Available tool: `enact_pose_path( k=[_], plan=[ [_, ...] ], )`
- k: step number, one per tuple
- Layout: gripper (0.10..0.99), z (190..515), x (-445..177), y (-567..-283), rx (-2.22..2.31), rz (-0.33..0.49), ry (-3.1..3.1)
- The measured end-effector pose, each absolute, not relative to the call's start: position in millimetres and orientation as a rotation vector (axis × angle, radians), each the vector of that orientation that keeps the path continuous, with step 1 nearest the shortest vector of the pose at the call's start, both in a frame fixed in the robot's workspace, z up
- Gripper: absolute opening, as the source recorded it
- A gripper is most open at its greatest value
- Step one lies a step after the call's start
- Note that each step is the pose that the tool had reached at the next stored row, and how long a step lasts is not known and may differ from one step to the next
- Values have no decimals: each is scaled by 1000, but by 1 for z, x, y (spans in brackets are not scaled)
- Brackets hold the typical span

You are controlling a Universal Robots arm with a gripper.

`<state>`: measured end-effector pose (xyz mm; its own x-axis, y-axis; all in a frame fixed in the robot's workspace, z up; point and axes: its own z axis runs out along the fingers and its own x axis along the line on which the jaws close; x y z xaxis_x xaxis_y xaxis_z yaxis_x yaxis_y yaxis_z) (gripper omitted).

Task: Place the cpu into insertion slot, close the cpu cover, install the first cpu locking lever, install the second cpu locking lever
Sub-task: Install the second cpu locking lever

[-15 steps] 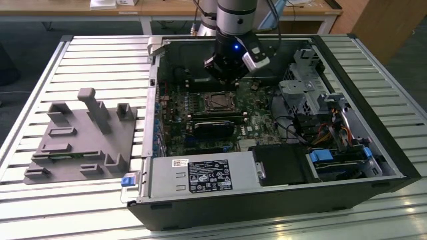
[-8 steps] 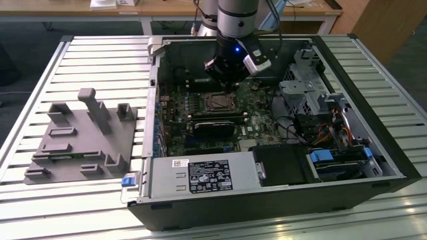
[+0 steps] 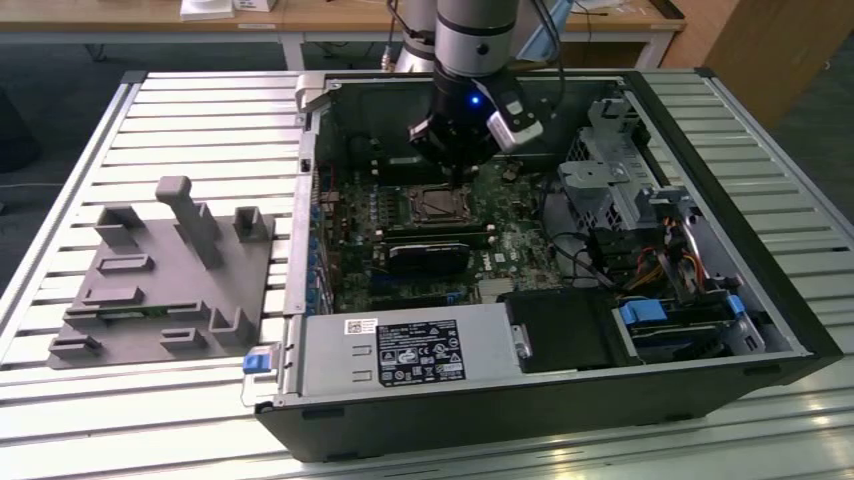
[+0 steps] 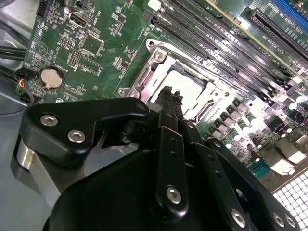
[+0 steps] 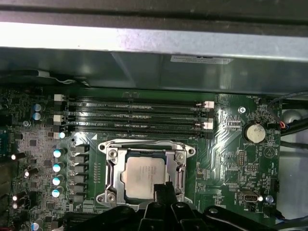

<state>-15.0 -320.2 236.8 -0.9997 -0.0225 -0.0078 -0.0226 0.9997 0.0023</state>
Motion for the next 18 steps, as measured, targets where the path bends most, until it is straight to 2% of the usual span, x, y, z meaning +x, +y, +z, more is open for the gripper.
enact_pose_path(
  k=[18],
  plan=[
    [106, 237, -15, -343, -36, 6, 3155]
  ],
)
